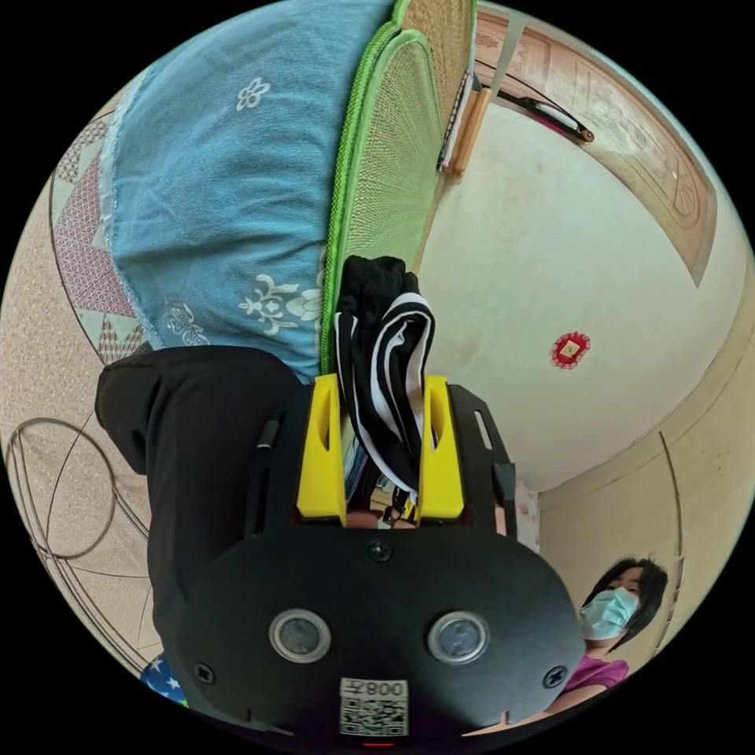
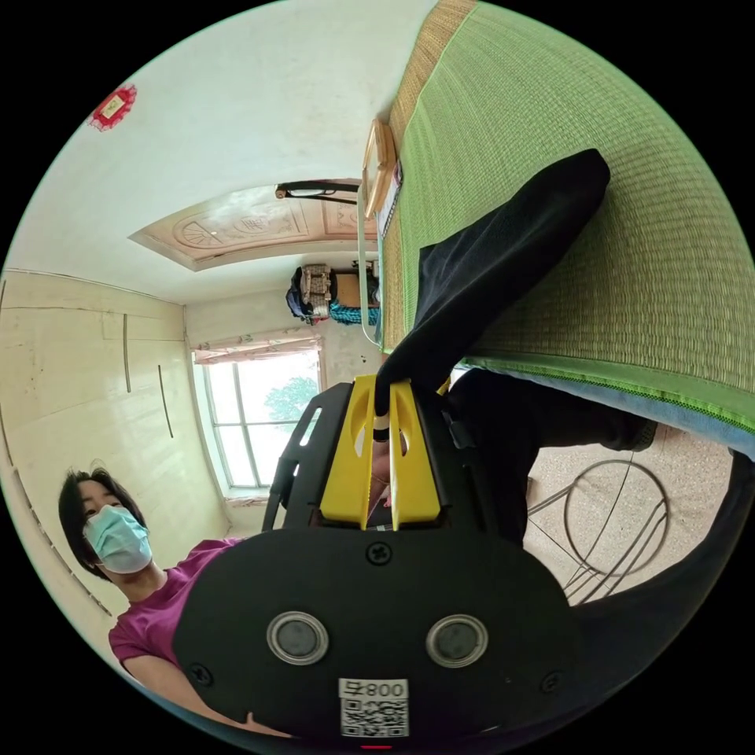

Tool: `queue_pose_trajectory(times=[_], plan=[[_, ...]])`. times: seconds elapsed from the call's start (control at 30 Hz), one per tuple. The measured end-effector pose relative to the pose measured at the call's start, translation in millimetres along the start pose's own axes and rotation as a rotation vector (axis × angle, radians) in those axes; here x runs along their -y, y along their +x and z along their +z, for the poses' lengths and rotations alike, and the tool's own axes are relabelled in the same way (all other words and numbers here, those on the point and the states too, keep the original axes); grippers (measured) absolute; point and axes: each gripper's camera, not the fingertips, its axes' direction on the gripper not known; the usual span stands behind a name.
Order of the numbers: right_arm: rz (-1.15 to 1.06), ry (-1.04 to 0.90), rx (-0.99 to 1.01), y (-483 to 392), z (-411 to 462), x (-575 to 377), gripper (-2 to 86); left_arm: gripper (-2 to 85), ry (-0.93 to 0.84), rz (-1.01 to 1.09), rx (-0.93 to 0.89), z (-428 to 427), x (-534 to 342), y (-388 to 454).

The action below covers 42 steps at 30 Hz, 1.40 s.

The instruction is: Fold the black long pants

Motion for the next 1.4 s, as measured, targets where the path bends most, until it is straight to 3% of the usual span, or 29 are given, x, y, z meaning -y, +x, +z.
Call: queue_pose_trajectory(times=[0.4, 0.7, 1.23, 1.4], plan=[[0.026, 0.018, 0.001, 60.0, -16.5, -17.7, 1.7, 14.8, -0.017, 0.001, -0.023, 36.8, 15.7, 11.4], [0.023, 0.027, 0.005, 111.8, -35.4, -31.3, 1.8, 7.8, -0.059, -0.01, 0.028, 86.9, 29.2, 31.6], [-0.001, 0.038, 0.038, 228.7, -100.0, -83.0, 1.6, 6.8, -0.102, 0.079, 0.023, 214.5, 18.8, 120.3], [-0.123, 0.082, 0.097, 238.0, -135.1, -109.4, 1.4, 6.7, -0.127, 0.196, 0.019, 275.0, 9.9, 182.6]])
